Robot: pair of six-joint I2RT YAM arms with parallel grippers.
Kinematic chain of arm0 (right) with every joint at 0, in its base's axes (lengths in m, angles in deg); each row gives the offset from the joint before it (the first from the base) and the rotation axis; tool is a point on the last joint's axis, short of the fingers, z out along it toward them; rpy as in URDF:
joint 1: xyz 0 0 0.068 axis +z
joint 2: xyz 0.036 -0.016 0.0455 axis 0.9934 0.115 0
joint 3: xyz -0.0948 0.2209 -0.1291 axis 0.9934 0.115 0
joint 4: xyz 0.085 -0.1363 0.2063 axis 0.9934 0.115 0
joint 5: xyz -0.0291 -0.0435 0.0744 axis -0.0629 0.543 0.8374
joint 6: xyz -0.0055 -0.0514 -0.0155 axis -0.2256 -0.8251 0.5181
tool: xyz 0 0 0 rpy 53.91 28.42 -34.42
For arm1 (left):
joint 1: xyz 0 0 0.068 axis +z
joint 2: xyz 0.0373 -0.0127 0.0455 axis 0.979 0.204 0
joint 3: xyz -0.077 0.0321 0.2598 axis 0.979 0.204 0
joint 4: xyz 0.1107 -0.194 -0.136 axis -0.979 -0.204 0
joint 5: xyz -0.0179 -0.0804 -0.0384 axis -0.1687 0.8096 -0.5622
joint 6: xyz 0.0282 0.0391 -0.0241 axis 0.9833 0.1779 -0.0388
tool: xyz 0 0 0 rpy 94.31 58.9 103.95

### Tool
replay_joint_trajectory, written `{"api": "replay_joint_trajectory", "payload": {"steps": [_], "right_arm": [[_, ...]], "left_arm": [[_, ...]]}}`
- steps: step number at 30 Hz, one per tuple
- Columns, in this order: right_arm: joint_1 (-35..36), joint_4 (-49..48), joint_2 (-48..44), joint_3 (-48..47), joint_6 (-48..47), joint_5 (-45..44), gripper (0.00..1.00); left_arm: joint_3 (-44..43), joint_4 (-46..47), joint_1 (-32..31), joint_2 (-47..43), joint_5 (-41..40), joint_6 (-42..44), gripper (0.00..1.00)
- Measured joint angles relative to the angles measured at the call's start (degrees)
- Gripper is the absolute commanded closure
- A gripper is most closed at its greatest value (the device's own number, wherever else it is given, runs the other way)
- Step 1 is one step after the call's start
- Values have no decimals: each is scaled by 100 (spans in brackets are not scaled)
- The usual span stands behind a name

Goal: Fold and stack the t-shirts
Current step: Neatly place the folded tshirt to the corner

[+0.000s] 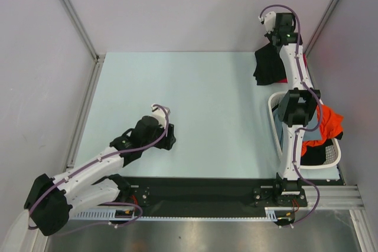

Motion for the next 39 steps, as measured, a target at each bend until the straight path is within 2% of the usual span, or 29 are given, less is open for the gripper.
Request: {"api": "replay_joint_trajectory", "payload": {"steps": [19,39], "right_arm": [[-507,-326,35,-50,-109,428,100],[-879,-1043,782,-160,-173,887,100]], "left_arm": [[-74,-2,0,210,7,-2,34],[-254,0,0,745,48,-13,34]]}}
